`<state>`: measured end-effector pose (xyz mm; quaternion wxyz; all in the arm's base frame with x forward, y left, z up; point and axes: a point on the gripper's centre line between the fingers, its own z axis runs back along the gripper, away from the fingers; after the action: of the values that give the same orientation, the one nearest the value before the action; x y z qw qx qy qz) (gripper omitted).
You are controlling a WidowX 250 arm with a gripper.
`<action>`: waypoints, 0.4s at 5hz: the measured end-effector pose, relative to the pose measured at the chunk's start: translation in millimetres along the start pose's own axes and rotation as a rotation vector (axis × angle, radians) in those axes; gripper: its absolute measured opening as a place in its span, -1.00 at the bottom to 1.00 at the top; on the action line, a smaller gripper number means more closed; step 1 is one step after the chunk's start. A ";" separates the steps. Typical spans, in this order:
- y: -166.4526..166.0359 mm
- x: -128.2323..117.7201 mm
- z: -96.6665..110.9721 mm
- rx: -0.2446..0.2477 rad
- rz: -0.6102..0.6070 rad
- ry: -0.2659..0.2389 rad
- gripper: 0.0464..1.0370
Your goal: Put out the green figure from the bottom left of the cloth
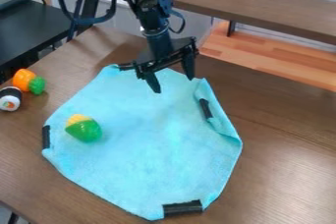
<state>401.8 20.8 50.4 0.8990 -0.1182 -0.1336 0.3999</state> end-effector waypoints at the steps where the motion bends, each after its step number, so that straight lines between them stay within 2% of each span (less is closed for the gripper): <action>1: 23.4 1.3 7.8 0.089 0.102 -0.076 0.92; 2: 39.2 -0.4 42.2 0.152 0.136 -0.148 0.92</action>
<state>360.5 50.6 77.3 0.8638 -0.0285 -0.1605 0.4767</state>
